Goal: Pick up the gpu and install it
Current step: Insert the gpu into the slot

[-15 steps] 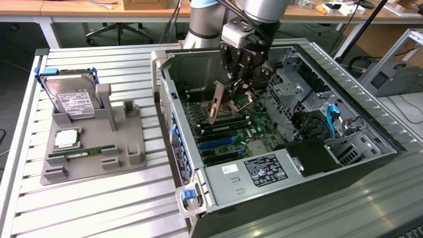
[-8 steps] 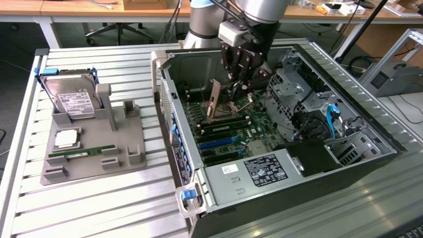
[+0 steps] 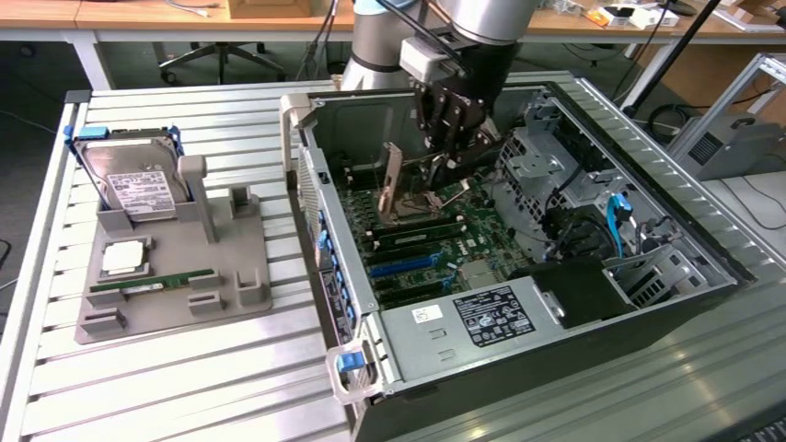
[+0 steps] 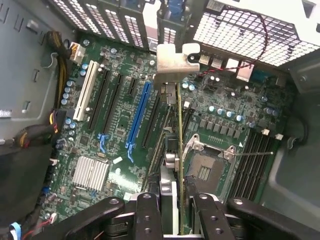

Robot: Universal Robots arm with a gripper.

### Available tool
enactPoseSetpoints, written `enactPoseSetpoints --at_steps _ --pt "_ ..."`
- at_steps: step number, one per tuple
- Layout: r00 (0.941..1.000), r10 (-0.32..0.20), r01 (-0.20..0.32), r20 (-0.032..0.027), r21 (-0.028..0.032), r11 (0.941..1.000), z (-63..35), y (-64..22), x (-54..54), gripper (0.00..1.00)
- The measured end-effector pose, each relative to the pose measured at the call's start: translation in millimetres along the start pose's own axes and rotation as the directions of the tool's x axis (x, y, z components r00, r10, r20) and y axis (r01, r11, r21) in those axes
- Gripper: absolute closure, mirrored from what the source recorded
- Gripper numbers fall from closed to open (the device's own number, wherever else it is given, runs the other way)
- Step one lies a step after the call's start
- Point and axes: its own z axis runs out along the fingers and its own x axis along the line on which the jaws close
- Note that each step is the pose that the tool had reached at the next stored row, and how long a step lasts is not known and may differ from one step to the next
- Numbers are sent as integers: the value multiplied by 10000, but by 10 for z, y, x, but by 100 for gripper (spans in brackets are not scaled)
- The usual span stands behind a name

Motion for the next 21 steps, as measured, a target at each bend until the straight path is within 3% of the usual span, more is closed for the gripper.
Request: enactPoseSetpoints --at_steps 5,9,16,19,21 --pt "9965 830 -830 -3 -33 9965 13 -1 0 70" --pt "9901 1405 -1405 -3 -56 9901 22 -1 0 70" --pt "9693 2458 -2458 0 -97 9693 41 -2 -1 70" --pt "9545 2981 -2980 14 -119 9545 49 -2 -1 70" --pt "9522 3054 -3054 22 -121 9521 49 -3 -1 70"
